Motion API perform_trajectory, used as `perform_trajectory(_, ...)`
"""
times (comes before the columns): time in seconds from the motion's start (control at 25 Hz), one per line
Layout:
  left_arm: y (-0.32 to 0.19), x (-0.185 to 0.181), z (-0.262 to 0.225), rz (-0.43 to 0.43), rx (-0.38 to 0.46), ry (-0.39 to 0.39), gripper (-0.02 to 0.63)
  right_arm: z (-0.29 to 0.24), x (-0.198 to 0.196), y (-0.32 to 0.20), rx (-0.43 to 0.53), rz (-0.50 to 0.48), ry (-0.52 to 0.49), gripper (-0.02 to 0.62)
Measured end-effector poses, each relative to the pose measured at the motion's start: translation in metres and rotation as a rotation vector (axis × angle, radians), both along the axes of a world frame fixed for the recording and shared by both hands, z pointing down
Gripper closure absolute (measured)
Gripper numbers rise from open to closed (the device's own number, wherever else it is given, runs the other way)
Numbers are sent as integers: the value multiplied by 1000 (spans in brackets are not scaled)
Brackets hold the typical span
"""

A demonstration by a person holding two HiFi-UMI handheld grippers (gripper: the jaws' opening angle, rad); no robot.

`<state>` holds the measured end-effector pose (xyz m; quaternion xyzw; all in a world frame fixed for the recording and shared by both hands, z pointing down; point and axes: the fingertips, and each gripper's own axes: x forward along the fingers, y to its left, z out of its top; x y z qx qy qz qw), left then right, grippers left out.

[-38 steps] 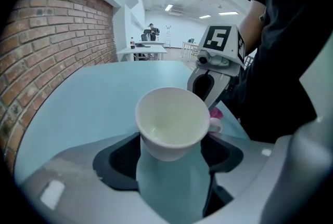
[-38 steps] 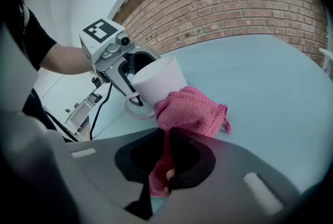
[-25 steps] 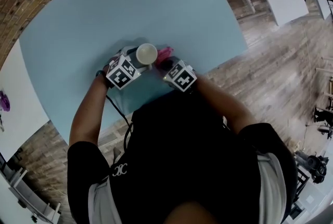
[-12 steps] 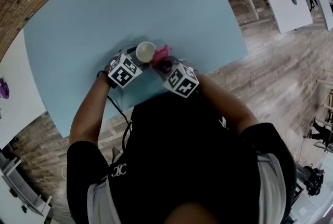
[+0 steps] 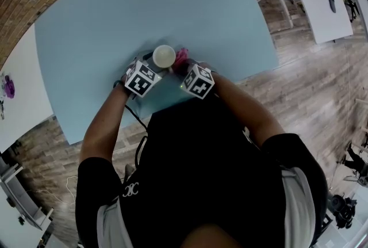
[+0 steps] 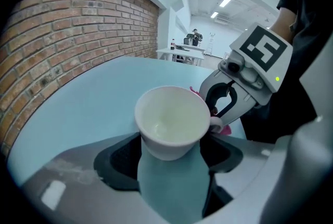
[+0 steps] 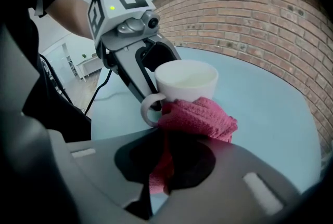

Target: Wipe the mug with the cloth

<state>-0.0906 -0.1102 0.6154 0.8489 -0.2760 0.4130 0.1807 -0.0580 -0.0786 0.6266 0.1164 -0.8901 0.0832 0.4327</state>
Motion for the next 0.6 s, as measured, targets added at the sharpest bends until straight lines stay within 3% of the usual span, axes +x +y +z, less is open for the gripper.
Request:
perform_trajectory(0.32,8,8,0,-83,5,-3,238,-26,13,21,-77,-49,-53,558)
perform_trajectory(0.6,11,13,0,-158,11,7,238,-58,20,17,-143,39,-147,558)
